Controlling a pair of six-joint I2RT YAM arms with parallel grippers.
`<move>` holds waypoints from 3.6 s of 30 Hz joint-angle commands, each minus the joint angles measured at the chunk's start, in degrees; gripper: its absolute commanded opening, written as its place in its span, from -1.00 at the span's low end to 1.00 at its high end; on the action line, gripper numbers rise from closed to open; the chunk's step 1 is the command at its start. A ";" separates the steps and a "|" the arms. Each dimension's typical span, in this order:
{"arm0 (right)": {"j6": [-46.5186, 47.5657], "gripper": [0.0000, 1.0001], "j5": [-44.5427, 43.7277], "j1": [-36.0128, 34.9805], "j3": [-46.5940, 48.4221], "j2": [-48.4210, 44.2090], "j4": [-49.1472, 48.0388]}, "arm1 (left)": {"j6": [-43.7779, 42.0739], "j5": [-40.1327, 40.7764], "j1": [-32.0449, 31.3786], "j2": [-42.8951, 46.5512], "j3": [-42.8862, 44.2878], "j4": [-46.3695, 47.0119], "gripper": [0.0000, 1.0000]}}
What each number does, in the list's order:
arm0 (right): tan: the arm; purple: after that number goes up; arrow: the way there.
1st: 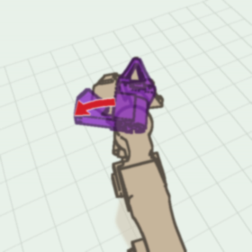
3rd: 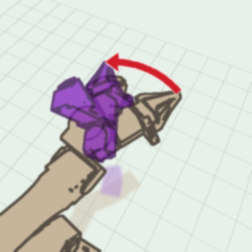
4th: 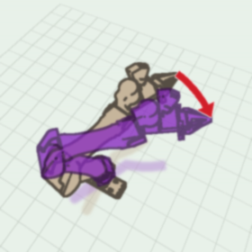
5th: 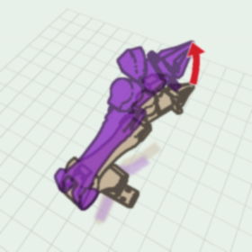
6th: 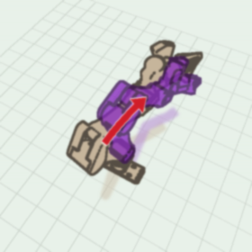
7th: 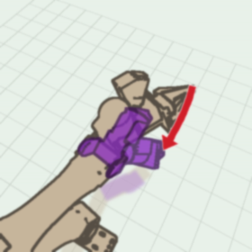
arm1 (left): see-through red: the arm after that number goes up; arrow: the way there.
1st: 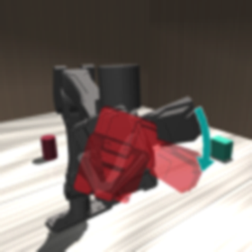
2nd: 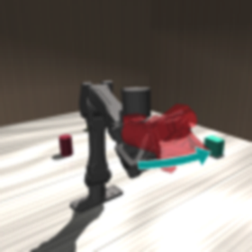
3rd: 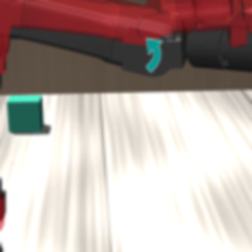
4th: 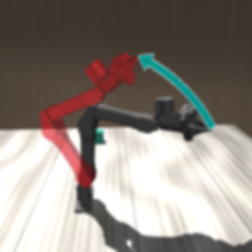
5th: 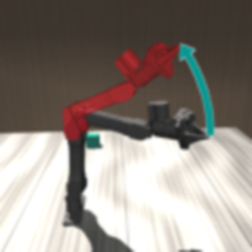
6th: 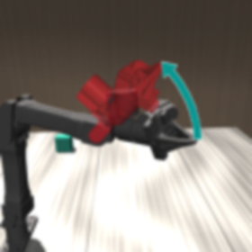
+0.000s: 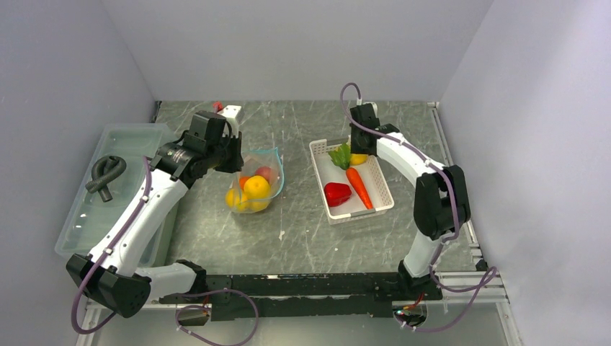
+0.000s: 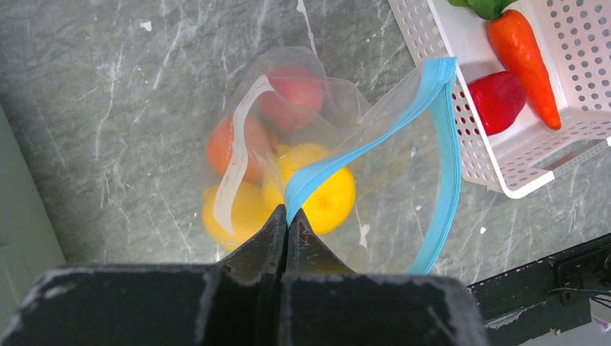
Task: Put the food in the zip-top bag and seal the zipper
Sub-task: Pick up the fake fruit from the bin.
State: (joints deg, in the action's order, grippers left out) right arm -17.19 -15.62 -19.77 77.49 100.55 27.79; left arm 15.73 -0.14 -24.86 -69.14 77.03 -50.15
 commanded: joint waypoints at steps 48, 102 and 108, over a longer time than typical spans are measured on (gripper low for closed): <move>3.12 0.82 7.26 1.07 5.10 11.05 1.52 | -1.22 -1.57 1.75 1.28 -1.18 3.28 -1.00; 2.68 -0.56 1.46 -4.75 -0.99 -5.42 4.60 | -0.96 -2.16 1.92 1.64 -1.18 3.38 -1.00; 4.00 -0.57 3.36 -8.67 -2.47 -12.82 5.08 | -0.99 -2.09 1.94 1.77 -1.27 3.54 -1.00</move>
State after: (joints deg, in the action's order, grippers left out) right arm -14.85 -12.99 -26.09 75.72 93.51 31.92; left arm 15.66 -1.67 -23.27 -68.36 75.42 -49.01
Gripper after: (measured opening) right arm 0.633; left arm 0.014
